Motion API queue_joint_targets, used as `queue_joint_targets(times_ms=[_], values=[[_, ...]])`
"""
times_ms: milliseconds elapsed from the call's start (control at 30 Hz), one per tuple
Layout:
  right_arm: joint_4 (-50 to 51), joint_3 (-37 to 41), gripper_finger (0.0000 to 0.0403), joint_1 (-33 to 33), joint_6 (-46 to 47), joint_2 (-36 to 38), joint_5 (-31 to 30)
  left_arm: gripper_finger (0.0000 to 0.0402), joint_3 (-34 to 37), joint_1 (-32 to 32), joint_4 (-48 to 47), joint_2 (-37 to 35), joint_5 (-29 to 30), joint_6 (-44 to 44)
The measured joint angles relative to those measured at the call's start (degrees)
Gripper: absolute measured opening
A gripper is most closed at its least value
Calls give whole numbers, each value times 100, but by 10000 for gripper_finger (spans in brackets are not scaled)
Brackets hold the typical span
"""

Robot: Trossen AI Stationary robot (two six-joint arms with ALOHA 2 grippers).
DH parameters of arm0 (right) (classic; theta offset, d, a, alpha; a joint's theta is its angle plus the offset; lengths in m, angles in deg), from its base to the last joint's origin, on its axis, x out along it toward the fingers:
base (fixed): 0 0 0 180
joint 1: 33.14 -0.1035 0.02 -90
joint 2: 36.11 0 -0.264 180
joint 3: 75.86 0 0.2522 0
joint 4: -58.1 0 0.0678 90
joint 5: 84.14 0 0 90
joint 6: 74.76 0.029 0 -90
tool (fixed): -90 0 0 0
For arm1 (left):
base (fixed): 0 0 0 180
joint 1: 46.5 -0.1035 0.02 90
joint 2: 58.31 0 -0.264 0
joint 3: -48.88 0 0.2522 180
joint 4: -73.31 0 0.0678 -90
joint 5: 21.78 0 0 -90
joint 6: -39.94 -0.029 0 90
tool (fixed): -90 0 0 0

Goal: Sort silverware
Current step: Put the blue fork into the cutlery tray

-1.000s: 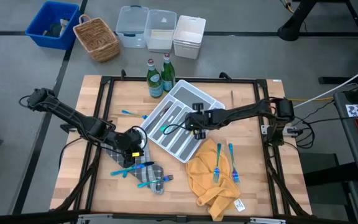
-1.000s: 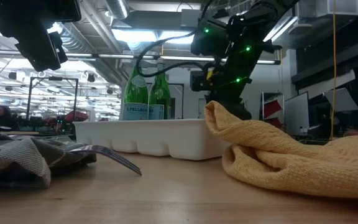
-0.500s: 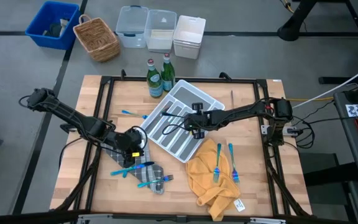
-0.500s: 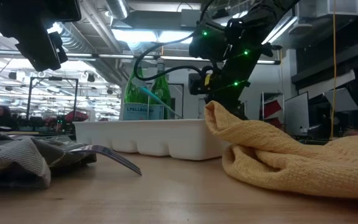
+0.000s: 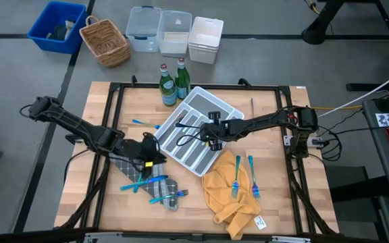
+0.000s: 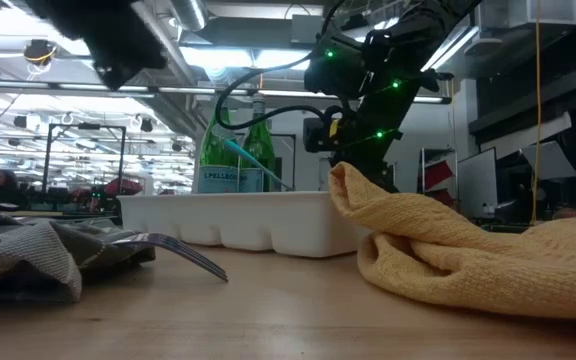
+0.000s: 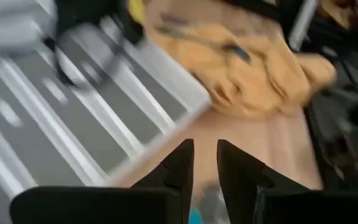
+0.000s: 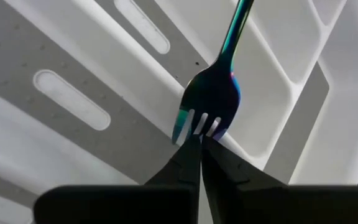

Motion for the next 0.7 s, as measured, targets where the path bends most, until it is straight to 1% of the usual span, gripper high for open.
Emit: queue_joint_targets(times_ms=[100, 200, 300, 367, 433, 500, 700], values=[[-2, 2, 21, 0, 1, 0, 2, 60, 0, -264, 165, -2, 537, -273], [-2, 2, 21, 0, 0, 0, 4, 60, 0, -683, 296, -2, 1005, -464], [-2, 2, 21, 0, 1, 0, 7, 60, 0, -1253, 608, -2, 1067, -600], [-2, 2, 21, 0, 1, 0, 7, 60, 0, -1671, 801, -2, 995, -662], [-2, 2, 21, 0, -1, 0, 9, 60, 0, -2126, 939, -2, 800, -670], [-2, 2, 21, 0, 0, 0, 9, 60, 0, -2586, 1004, -2, 386, -618], [-4, 2, 21, 0, -1, -2, 11, 60, 0, -3757, 976, 168, -1389, -13]])
